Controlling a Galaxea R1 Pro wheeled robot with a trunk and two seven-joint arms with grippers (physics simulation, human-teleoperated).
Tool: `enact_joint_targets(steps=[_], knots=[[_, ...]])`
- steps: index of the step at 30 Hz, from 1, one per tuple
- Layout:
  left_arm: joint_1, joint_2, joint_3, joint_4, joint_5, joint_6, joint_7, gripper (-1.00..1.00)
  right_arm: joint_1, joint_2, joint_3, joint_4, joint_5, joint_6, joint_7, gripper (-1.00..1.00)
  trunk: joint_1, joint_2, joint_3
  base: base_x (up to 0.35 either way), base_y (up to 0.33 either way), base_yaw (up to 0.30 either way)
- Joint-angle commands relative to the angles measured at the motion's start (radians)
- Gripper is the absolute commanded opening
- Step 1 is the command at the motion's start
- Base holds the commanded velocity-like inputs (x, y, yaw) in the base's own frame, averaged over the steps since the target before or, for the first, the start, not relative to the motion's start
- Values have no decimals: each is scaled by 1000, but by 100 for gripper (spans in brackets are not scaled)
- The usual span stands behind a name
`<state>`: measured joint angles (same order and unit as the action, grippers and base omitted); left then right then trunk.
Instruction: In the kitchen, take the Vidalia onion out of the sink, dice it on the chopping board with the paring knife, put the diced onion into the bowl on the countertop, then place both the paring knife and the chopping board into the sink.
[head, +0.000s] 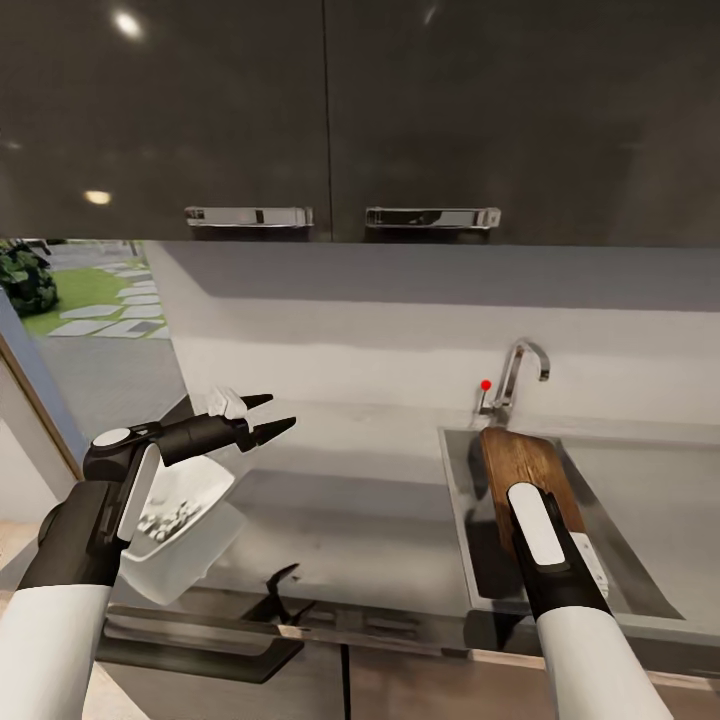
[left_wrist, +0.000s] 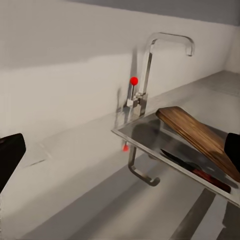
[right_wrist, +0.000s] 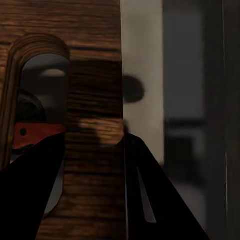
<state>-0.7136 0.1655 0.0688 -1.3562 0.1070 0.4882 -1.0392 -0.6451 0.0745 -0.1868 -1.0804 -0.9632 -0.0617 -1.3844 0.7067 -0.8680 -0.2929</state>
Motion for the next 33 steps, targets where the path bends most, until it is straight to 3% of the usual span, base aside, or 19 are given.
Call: enact_joint_targets(steps=[1, 18, 24, 28, 33], knots=[[-1, 0, 0, 0, 5, 9, -1, 100, -1, 1, -2, -1, -3, -5, -2, -100, 0, -1, -2, 1, 0, 65], [-1, 0, 0, 0, 5, 9, -1, 100, -1, 1, -2, -1, -5, -1, -5, -100, 0, -1, -19, 2, 0, 75], [0, 0, 0, 1, 5, 9, -1, 100, -1, 1, -6, -1, -5, 0, -7, -100, 0, -1, -20, 156, 0, 6], [-1, 0, 0, 1, 5, 9, -1, 100, -1, 1, -44, -1, -5, 0, -6, -100, 0, -1, -24, 52, 0, -1], [-1, 0, 0, 1, 5, 9, -1, 100, -1, 1, -56, -1, -5, 0, -4, -100, 0, -1, -31, 5, 0, -87]])
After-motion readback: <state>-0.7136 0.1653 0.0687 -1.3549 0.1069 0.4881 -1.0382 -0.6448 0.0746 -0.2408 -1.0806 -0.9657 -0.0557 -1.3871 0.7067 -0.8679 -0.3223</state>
